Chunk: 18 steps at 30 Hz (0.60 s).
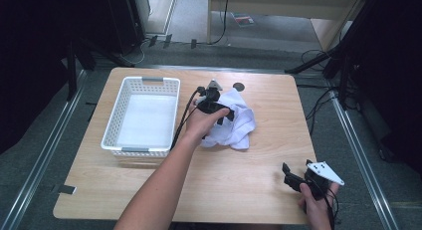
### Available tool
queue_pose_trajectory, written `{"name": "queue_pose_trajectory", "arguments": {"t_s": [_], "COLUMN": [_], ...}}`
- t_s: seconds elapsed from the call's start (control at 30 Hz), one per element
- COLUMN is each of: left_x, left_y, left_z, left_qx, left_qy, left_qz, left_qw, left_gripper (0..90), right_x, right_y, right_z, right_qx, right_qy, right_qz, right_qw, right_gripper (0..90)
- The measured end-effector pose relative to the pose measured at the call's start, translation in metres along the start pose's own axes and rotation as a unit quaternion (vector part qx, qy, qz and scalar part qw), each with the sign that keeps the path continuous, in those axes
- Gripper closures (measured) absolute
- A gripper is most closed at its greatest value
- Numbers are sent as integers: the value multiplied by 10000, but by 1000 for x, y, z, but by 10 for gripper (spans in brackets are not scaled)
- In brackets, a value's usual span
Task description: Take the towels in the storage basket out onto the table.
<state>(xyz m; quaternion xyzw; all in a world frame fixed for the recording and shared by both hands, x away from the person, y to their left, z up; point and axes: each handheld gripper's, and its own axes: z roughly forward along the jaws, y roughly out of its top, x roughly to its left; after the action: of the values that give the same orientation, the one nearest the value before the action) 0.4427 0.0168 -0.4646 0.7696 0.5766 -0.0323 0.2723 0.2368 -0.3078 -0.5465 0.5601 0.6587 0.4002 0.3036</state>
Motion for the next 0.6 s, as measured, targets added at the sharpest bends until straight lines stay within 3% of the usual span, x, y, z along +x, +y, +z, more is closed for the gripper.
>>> {"name": "queue_pose_trajectory", "arguments": {"t_s": [0.17,0.37,0.6], "left_x": [3,11,34], "left_y": [-1,-4,-9], "left_z": [-9,-32,-67], "left_qx": [-8,-92,-343], "left_qy": [228,323,358], "left_qz": [5,18,-101], "left_qw": [9997,9994,9987], "left_gripper": [6,5,5], "right_x": [0,0,0], "right_y": [0,0,0], "right_z": [0,0,0], "right_qx": [-1,15,23], "right_qy": [12,22,7], "right_qz": [-12,-3,-33], "right_qw": [10000,10000,10000], "right_gripper": [133,133,133]}}
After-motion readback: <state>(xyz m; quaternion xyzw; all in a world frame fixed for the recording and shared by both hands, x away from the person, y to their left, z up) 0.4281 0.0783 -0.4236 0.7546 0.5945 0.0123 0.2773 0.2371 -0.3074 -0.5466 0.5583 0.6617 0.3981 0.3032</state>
